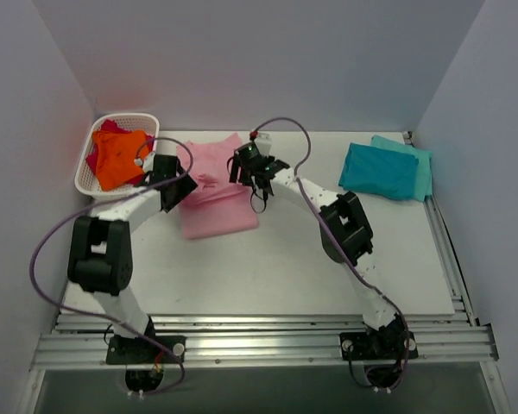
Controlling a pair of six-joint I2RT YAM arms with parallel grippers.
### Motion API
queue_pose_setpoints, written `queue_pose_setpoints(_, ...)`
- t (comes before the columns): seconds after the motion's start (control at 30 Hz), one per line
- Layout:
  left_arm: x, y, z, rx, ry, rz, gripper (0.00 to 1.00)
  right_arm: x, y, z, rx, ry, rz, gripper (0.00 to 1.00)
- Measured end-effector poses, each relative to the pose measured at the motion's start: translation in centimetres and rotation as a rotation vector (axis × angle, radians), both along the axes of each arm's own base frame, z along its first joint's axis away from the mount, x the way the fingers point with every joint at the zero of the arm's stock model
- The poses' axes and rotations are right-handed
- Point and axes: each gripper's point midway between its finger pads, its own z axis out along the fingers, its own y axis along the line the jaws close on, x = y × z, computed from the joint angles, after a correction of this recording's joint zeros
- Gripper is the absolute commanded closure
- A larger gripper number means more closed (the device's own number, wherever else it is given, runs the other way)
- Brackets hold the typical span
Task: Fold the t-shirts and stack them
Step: Fold the folded rectangular tshirt in 1/3 of the way
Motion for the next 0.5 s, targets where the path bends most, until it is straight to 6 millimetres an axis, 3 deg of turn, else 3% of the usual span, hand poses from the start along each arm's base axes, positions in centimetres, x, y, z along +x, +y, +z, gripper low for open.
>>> queue_pose_setpoints(0.13, 4.8, 0.6, -2.4, -0.03, 0.045, -0.014, 0.06, 4.0, -0.4, 0.4, -0.004, -0.018, -0.016, 0.0)
queue_pose_setpoints(0.27, 9.2, 1.2, -2.8, -0.068, 0.078, -0.042, 0.06, 6.9, -1.9, 3.9, 0.023, -0.078, -0.065, 0.0)
queue_pose_setpoints(0.4, 11.7, 2.9, 1.1, -0.083, 0.026, -0.043, 0.06, 7.8, -4.0, 7.4, 0.049, -0.131, -0.108, 0.0)
queue_pose_setpoints(0.5, 11.1, 4.5, 5.3, -0.067, -0.044, -0.028, 0.06, 6.0, -6.1, 8.3, 0.052, -0.133, -0.128, 0.0)
